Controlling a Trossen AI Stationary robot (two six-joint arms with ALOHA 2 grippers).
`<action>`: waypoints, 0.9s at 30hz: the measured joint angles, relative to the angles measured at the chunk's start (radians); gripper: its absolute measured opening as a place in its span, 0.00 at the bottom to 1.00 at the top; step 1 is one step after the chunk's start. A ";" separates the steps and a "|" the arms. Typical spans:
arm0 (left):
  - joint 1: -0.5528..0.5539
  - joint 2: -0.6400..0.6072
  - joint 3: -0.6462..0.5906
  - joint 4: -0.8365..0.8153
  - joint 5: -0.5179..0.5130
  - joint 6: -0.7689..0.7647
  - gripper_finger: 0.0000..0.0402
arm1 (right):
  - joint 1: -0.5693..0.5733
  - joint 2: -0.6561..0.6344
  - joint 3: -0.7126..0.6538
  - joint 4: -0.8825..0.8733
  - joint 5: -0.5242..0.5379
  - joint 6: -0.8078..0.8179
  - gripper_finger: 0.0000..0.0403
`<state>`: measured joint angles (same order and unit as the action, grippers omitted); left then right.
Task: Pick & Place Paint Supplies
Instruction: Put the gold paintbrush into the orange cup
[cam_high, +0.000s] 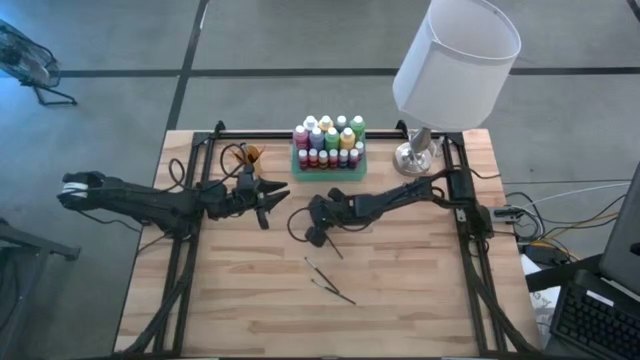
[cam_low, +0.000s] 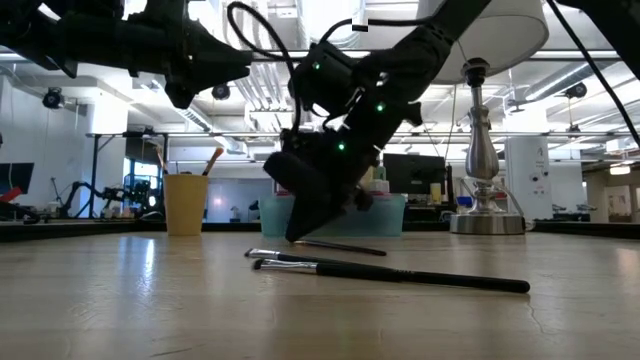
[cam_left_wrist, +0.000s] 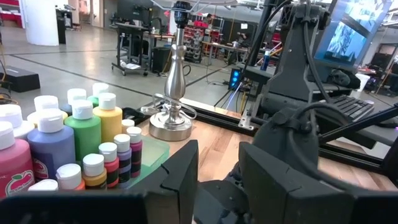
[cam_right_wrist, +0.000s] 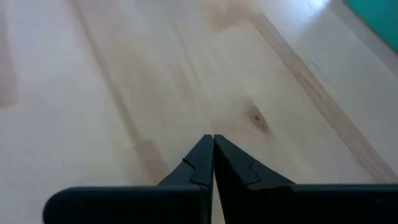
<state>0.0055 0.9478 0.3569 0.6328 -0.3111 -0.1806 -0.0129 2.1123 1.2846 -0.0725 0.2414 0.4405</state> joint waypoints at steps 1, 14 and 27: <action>0.000 0.000 0.000 0.000 0.000 0.000 0.30 | 0.002 -0.005 0.000 -0.001 -0.001 -0.003 0.02; 0.001 0.000 0.000 -0.021 0.000 -0.012 0.30 | 0.012 -0.032 0.002 0.020 -0.124 -0.073 0.02; 0.001 -0.001 0.000 -0.054 -0.003 -0.050 0.30 | 0.033 -0.145 -0.037 -0.006 -0.148 -0.131 0.02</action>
<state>0.0063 0.9470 0.3566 0.5785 -0.3141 -0.2306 0.0200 1.9675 1.2476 -0.0783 0.0935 0.3092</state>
